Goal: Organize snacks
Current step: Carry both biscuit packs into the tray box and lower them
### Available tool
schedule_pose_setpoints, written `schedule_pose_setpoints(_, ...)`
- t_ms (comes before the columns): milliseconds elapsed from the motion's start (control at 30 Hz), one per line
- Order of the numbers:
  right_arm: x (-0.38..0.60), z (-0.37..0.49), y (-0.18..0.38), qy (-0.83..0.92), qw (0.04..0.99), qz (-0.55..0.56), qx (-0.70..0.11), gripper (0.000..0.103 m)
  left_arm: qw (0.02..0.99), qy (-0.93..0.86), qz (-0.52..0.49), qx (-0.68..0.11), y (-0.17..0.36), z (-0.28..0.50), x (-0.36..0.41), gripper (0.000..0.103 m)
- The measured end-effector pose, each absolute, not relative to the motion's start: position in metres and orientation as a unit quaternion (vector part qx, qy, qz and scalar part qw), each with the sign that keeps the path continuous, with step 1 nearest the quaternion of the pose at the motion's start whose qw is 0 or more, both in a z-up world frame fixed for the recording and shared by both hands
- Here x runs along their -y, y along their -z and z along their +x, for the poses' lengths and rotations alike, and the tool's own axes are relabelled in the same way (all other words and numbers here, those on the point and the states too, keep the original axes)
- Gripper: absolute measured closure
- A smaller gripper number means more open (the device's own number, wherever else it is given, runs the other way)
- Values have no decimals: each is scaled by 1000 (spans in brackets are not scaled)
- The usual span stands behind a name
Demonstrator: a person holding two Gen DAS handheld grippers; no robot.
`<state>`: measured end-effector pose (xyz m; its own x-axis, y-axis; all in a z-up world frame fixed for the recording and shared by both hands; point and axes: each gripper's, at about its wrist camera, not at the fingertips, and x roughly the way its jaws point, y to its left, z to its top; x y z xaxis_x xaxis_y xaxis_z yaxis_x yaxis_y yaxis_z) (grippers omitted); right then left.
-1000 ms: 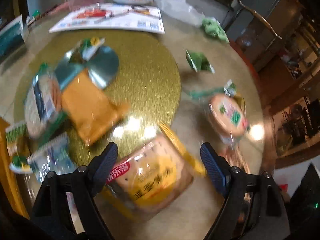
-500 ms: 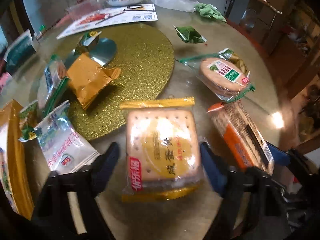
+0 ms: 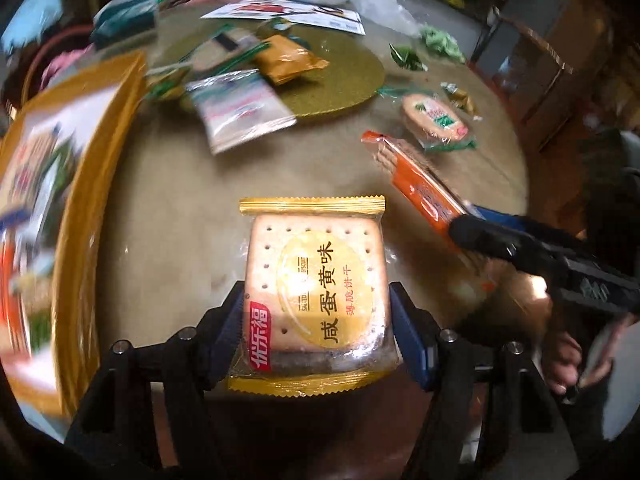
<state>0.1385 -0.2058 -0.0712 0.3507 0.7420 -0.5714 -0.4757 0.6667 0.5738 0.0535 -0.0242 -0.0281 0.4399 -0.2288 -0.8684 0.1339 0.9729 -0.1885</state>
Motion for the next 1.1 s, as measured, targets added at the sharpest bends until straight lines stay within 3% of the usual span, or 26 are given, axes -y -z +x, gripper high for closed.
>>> schedule_pose_setpoints(267, 157, 112, 60, -320, 835, 107, -434, 48, 870, 80, -71, -481, 15, 25, 0, 34)
schedule_pose_setpoints(633, 117, 97, 38, -357, 824, 172, -406, 48, 905, 14, -95, -415, -22, 1, -68, 34)
schedule_pose_setpoints(1100, 10, 126, -14, -409, 818, 121, -387, 48, 920, -99, -85, -370, -41, 26, -165, 34)
